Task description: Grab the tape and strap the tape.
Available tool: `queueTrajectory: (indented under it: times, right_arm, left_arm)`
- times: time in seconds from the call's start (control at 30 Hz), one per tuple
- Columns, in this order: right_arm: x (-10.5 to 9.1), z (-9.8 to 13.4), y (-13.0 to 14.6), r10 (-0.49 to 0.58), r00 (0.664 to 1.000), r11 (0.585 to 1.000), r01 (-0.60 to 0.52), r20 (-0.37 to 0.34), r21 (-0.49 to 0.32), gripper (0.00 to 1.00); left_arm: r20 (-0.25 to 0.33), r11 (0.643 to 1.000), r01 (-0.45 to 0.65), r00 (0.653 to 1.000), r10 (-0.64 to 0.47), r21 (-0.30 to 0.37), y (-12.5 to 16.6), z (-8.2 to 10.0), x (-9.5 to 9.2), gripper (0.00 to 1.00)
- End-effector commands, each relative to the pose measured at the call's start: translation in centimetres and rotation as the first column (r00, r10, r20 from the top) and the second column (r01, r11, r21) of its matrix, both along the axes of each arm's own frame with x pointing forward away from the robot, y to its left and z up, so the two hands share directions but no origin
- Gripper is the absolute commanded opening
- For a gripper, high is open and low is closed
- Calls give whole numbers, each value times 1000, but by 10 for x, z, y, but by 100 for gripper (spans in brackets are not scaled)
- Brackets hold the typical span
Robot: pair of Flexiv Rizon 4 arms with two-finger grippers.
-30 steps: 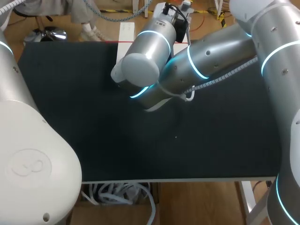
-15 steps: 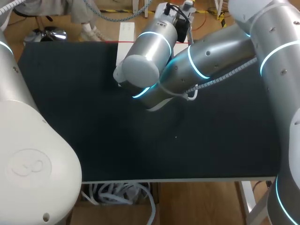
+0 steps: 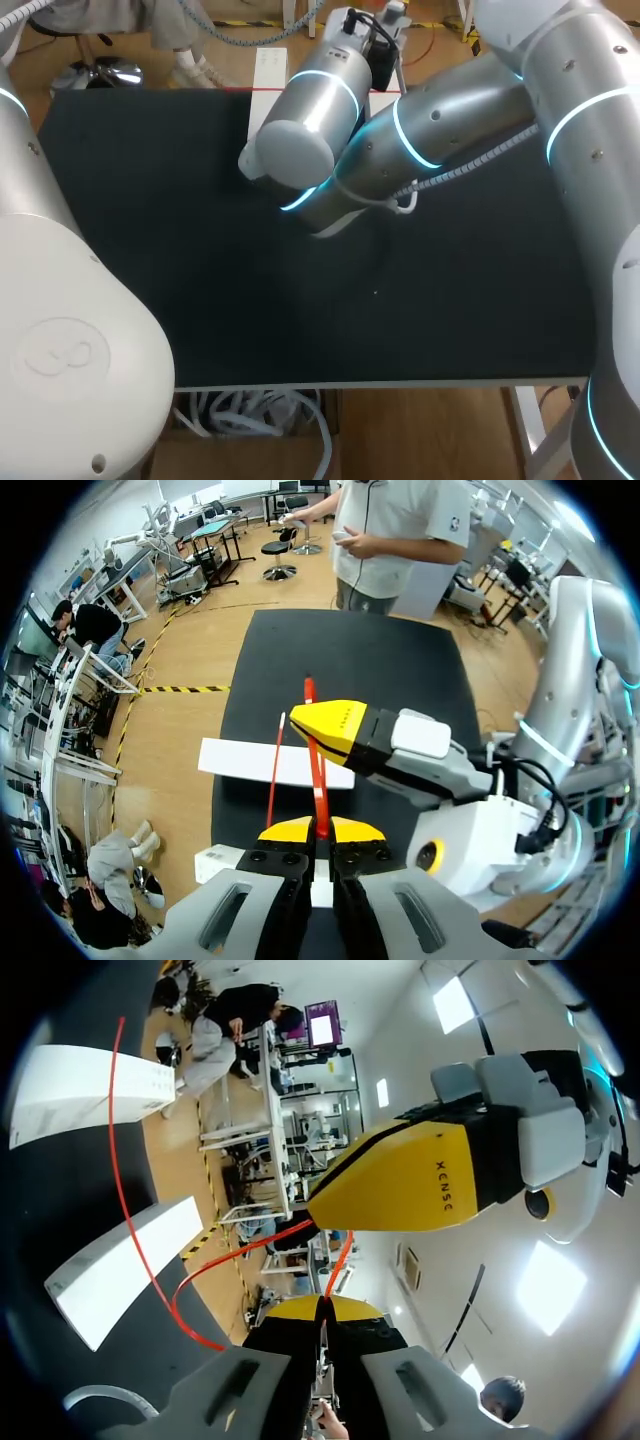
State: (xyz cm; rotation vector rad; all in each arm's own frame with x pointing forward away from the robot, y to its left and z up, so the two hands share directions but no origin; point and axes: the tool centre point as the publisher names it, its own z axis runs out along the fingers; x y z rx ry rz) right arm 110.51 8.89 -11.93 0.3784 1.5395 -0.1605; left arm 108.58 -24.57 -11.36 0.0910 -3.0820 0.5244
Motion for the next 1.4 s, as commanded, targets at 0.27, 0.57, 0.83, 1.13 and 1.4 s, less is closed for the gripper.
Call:
queueTrajectory:
  times: [0.27, 0.57, 0.83, 1.13, 1.4]
  right_arm:
    - [-5, 1, 0, 13, 1000, 1000, -13, -9, -2, 0]
    - [-10, -1, 3, 27, 999, 1000, -27, -20, 1, 0]
    - [-12, 0, 6, 35, 999, 999, -35, -22, 9, 0]
    - [-12, 1, 10, 37, 999, 999, -37, -22, 18, 0]
    - [-13, 3, 16, 48, 999, 998, -48, -17, 28, 0]
  left_arm:
    - [-2, 1000, -1, 1000, 1, 4, -1, 1, 0, 0]
    - [-2, 1000, -1, 1000, 1, 4, -1, 1, 0, 0]
    - [-2, 1000, -1, 1000, 1, 4, -1, 1, 0, 0]
    - [-2, 1000, -1, 1000, 1, 4, -1, 1, 0, 0]
    - [-2, 1000, -1, 1000, 1, 4, -1, 1, 0, 0]
